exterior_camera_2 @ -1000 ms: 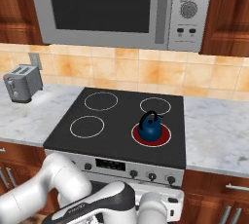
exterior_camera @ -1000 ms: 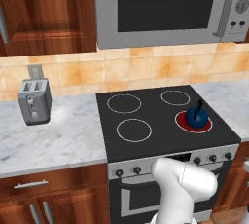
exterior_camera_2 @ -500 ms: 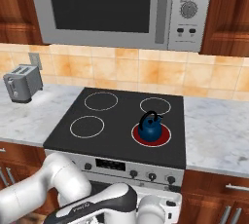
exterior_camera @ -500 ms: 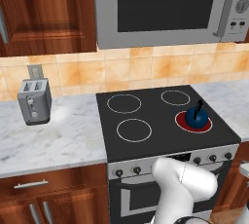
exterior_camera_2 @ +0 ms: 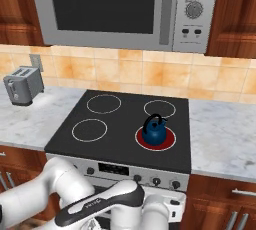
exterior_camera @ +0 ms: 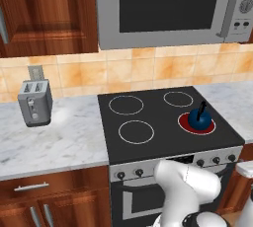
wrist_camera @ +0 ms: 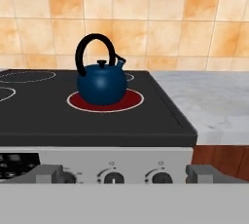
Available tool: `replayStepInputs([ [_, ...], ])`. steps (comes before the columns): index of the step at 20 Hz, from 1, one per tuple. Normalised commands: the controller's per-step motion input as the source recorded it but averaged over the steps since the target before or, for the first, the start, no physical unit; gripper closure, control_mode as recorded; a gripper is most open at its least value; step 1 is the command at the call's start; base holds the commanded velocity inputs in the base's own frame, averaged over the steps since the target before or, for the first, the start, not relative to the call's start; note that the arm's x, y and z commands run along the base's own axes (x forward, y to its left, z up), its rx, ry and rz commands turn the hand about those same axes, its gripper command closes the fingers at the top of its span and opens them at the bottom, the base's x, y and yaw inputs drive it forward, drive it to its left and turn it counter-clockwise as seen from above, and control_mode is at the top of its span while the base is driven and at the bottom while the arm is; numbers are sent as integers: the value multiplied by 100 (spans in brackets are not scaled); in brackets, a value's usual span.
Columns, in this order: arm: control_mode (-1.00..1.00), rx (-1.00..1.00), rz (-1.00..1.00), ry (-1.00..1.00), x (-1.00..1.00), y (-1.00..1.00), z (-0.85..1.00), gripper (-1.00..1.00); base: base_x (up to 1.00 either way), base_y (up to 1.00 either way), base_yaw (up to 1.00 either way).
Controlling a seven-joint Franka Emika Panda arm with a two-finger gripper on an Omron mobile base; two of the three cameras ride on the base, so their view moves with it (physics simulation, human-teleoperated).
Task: The kettle is done boiling. Turn off the stove, then wait for 300 timesteps before moving the kettle to the dining table.
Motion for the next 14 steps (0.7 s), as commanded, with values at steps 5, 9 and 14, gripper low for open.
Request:
replayStepInputs([
  [5, -100, 0, 0, -4, 9, -13, -23, -100, 0, 0, 0],
  [9, -100, 0, 0, -7, 11, -5, -21, -100, 0, 0, 0],
  [14, -100, 0, 0, -7, 13, 0, -19, -100, 0, 0, 0],
])
